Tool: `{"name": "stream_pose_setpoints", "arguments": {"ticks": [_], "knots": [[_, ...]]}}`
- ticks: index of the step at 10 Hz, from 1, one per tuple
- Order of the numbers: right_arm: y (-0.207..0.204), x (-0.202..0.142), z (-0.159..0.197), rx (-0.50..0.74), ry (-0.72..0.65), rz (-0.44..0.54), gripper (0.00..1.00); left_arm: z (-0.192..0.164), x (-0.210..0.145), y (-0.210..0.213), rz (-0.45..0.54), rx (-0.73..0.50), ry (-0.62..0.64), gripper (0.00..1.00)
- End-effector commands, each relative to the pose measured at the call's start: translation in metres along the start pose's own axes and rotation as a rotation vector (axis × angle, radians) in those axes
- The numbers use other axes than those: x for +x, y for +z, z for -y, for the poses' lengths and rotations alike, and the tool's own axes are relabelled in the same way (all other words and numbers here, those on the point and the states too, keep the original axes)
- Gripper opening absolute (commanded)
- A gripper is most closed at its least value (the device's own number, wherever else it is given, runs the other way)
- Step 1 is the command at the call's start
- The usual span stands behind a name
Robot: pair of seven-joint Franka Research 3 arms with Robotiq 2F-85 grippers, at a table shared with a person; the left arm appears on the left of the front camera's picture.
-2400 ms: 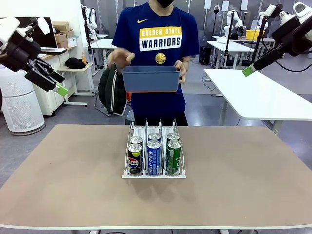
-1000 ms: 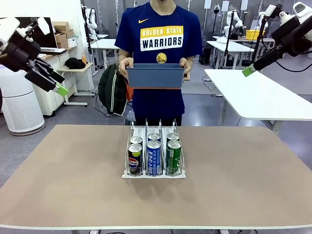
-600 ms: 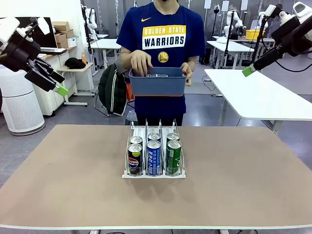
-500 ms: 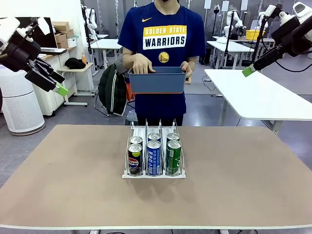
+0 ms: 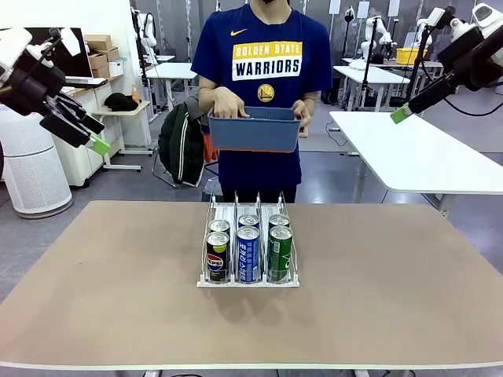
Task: Fill the beverage cans into the dispenser.
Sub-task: Pick up the Pepsi coke handed by the human.
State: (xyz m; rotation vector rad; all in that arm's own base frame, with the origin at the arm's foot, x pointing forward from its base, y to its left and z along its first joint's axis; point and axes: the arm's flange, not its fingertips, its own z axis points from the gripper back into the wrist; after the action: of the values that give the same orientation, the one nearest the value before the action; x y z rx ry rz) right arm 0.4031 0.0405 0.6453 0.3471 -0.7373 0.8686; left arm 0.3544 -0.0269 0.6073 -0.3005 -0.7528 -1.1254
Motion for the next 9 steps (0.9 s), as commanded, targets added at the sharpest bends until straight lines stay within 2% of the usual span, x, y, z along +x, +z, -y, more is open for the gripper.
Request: {"name": "stream_pose_setpoints", "arguments": {"ticks": [1, 9], "knots": [[-0.0010, -0.0016, -0.0008, 0.001, -0.001, -0.001, 1.00, -0.0004, 0.0000, 0.0002, 0.000, 0.005, -0.001, 1.00], [-0.0010, -0.0016, -0.0008, 0.001, -0.001, -0.001, 1.00, -0.0004, 0.0000, 0.0002, 0.000, 0.005, -0.001, 1.00]]}}
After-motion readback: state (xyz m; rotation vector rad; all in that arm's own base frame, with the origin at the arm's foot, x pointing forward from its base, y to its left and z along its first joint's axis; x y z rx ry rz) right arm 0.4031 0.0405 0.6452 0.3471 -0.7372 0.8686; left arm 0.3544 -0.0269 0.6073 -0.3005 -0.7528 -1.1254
